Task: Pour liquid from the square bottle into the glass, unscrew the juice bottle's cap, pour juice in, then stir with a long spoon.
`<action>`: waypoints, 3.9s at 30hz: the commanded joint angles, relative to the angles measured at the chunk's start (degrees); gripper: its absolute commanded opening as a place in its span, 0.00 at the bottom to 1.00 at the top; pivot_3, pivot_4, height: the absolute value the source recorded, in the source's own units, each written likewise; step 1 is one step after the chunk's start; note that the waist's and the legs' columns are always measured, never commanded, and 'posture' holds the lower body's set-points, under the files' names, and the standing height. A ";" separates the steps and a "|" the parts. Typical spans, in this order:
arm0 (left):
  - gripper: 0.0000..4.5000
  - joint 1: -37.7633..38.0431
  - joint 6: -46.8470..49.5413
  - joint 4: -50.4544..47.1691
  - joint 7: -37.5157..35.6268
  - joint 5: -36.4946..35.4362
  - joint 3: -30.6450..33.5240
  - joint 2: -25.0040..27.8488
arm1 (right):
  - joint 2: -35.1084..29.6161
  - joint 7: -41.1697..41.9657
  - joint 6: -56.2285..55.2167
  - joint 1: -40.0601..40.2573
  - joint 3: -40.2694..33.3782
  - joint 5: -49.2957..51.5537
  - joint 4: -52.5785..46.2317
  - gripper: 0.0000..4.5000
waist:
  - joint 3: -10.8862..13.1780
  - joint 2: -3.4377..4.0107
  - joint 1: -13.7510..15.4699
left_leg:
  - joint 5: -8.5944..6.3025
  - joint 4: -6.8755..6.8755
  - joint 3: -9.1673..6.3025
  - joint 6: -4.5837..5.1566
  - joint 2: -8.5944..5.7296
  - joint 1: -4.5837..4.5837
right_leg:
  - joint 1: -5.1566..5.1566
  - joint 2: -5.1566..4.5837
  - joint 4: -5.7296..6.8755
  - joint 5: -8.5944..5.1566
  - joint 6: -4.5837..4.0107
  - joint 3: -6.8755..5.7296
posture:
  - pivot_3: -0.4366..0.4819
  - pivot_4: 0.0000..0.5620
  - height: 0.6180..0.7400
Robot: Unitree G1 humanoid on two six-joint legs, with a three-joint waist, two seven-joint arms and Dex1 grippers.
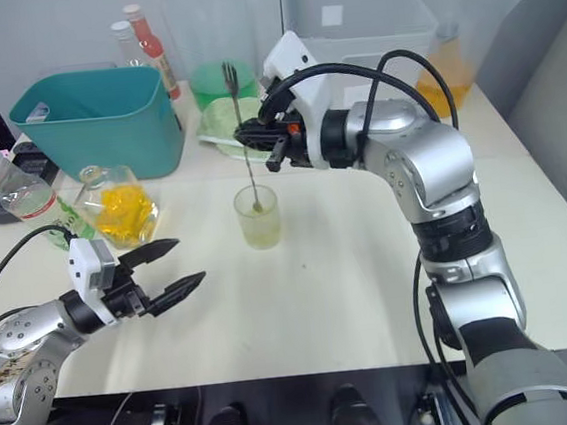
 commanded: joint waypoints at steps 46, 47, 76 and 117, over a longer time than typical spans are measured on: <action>0.99 -1.40 -1.71 -0.99 0.74 2.41 -1.43 -1.07 | -4.10 6.59 2.75 1.37 0.95 2.36 -3.94 0.00 | 0.00 0.00 0.34 | 0.00 0.02 -0.02 0.00 0.00 0.00 | 0.01 0.01 0.01 0.00 0.00 -0.01 | 0.48 0.27 0.93; 0.99 -1.46 -1.72 -0.96 0.76 2.42 -1.47 -1.10 | -4.15 6.93 3.40 1.40 0.85 2.87 -4.10 0.00 | 0.00 0.00 0.33 | 0.00 0.02 -0.02 0.00 0.00 0.00 | 0.01 0.01 0.01 0.00 0.00 -0.01 | 0.48 0.27 0.93; 0.99 -1.20 -3.01 -0.30 0.25 3.04 -1.75 -1.52 | -5.56 6.80 4.42 -0.39 -0.61 5.68 -3.85 0.00 | 0.00 0.00 -0.02 | 0.00 0.00 -0.02 0.00 0.00 0.01 | 0.00 0.01 0.01 -0.01 0.00 -0.01 | 0.48 0.27 0.93; 0.99 -1.29 -3.94 0.95 -0.67 2.70 -0.50 -1.53 | -8.90 11.49 3.19 -0.56 3.86 4.63 -6.28 0.00 | 0.00 0.00 0.40 | 0.00 0.02 -0.02 0.00 0.00 0.00 | -0.01 0.01 0.01 -0.01 0.00 -0.01 | 0.48 0.27 0.93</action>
